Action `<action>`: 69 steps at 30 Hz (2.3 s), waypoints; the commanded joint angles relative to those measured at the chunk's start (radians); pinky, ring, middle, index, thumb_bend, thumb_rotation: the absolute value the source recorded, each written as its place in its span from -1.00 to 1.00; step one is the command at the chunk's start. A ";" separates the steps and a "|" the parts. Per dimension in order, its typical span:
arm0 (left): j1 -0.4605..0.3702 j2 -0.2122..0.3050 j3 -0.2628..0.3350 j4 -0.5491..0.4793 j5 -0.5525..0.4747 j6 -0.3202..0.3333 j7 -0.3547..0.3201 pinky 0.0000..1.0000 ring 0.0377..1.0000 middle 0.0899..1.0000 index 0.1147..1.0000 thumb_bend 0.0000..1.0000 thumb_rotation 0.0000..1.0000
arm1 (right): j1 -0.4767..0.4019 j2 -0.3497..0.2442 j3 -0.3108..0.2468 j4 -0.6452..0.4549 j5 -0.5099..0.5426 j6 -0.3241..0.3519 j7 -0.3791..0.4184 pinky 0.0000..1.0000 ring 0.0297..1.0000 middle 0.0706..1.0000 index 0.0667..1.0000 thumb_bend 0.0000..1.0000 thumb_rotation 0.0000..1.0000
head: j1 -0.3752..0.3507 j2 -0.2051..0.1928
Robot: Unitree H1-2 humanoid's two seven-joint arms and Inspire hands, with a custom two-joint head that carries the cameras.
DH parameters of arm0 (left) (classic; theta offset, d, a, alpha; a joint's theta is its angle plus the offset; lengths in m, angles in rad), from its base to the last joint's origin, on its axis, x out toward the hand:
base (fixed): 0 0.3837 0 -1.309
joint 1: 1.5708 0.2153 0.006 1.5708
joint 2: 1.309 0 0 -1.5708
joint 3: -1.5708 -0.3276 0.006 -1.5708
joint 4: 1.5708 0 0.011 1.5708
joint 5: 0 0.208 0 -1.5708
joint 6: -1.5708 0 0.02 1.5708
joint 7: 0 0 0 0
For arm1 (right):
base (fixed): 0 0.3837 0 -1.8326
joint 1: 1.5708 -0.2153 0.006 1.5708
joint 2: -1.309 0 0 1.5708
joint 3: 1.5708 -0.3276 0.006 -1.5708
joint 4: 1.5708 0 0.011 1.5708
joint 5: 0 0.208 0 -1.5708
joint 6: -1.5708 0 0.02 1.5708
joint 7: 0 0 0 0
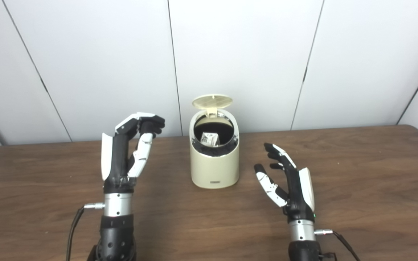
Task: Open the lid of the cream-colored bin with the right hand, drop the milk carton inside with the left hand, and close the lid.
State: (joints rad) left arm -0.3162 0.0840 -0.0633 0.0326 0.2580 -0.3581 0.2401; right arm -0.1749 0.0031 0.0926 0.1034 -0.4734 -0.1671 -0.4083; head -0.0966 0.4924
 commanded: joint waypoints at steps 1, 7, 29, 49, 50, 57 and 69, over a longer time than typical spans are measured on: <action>-0.013 0.018 0.001 -0.027 -0.056 -0.002 -0.056 0.14 0.28 0.30 0.32 -0.36 0.69 | 0.018 -0.002 -0.009 0.006 0.016 -0.039 -0.004 0.38 0.58 0.59 0.57 -0.49 0.52 | -0.001 0.000; 0.037 0.038 0.004 0.002 -0.171 -0.001 -0.168 0.40 0.54 0.58 0.57 -0.08 0.83 | 0.026 -0.007 -0.012 -0.064 0.030 -0.021 0.032 0.52 0.67 0.65 0.64 -0.37 0.76 | -0.008 0.005; 0.102 -0.017 0.043 0.034 -0.204 0.062 -0.218 0.62 0.69 0.72 0.76 0.12 0.88 | -0.171 -0.160 -0.004 -0.424 -0.236 0.143 0.262 0.66 0.81 0.81 0.81 0.63 1.00 | -0.015 0.019; 0.127 -0.036 0.051 0.017 -0.230 0.097 -0.241 0.56 0.64 0.68 0.71 0.27 0.93 | -0.559 -0.235 0.106 -0.444 -0.448 0.440 0.793 1.00 0.94 0.76 0.74 0.82 1.00 | -0.011 0.031; 0.129 -0.038 0.052 0.015 -0.230 0.099 -0.242 0.56 0.64 0.68 0.71 0.27 0.94 | -0.568 -0.236 0.108 -0.442 -0.450 0.450 0.809 1.00 0.94 0.76 0.74 0.82 1.00 | -0.010 0.031; 0.134 -0.049 0.054 0.014 -0.209 0.102 -0.231 0.56 0.62 0.67 0.69 0.32 0.98 | -0.631 -0.239 0.129 -0.361 -0.436 0.465 0.859 0.91 0.89 0.71 0.68 0.84 1.00 | -0.005 0.029; 0.136 -0.059 0.052 0.007 -0.170 0.090 -0.206 0.61 0.60 0.64 0.67 0.31 1.00 | -0.651 -0.241 0.186 -0.271 -0.423 0.457 0.891 0.71 0.82 0.70 0.66 0.73 0.97 | 0.001 0.031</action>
State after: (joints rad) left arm -0.1576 0.0291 -0.0124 0.0755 0.0798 -0.2402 0.0242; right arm -0.7737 -0.2255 0.2843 -0.1605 -0.9013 0.3038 0.4994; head -0.0951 0.5231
